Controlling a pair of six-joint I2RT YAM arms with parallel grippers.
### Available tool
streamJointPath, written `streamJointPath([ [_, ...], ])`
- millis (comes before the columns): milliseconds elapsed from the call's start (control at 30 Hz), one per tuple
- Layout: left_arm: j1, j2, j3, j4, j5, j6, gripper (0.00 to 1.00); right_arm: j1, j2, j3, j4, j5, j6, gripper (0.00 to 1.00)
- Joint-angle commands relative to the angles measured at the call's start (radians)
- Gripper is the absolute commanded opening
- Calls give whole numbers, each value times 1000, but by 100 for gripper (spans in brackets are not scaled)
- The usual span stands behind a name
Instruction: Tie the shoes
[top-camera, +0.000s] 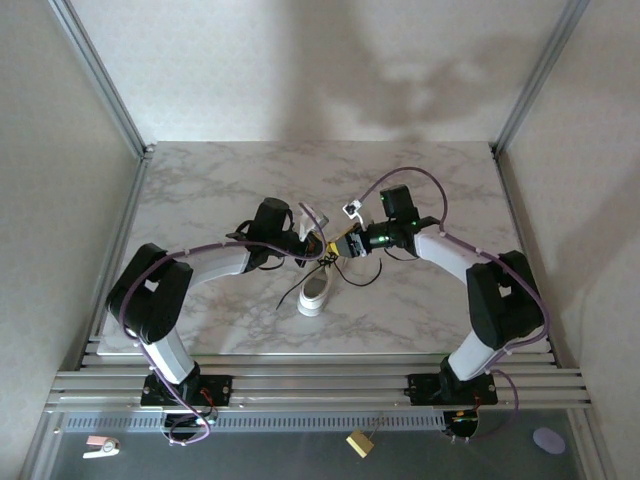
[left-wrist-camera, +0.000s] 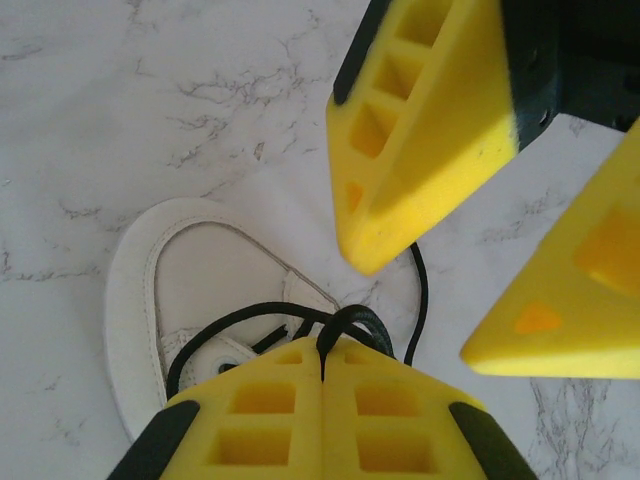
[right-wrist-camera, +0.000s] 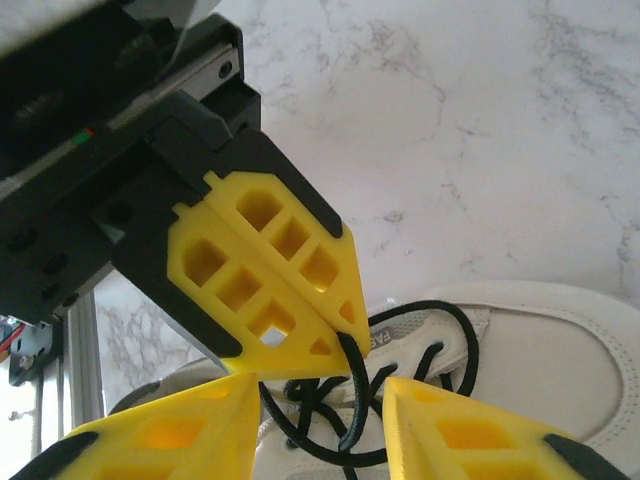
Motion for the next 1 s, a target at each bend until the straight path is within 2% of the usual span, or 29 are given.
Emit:
streamJointPath([
  [0,10,-32,-15,-12,34,20,0,-6,27,40,-59,-36,-44,36],
  [200,10,-36,-17,-12,45,27,0,-6,60,68,-78,-29,-57,34],
  [533,12,-37,-19,-10,51,26,0,-6,95,88,-93,-60,-68,16],
  [667,12,-38,-22,-3,52,22,0,-5,91,81,-78,-62,-64,0],
  [733,12,-41,-27,7,47,8,0,-6,78,66,-60,-51,-55,0],
  [767,12,-44,-28,14,36,-8,6,-6,69,59,-50,-45,-51,0],
  [800,15,-48,-29,19,19,-35,26,-6,58,50,-41,-37,-47,0],
  [833,18,-54,-27,20,3,-63,39,-4,46,36,-30,-25,-42,0],
  [900,34,-71,-31,32,-21,-119,59,6,18,12,-22,11,-42,0],
  [933,44,-83,-41,48,-37,-153,66,12,-1,-5,-9,36,-38,0],
  [967,52,-95,-48,62,-47,-178,68,17,-17,-22,7,58,-33,0],
])
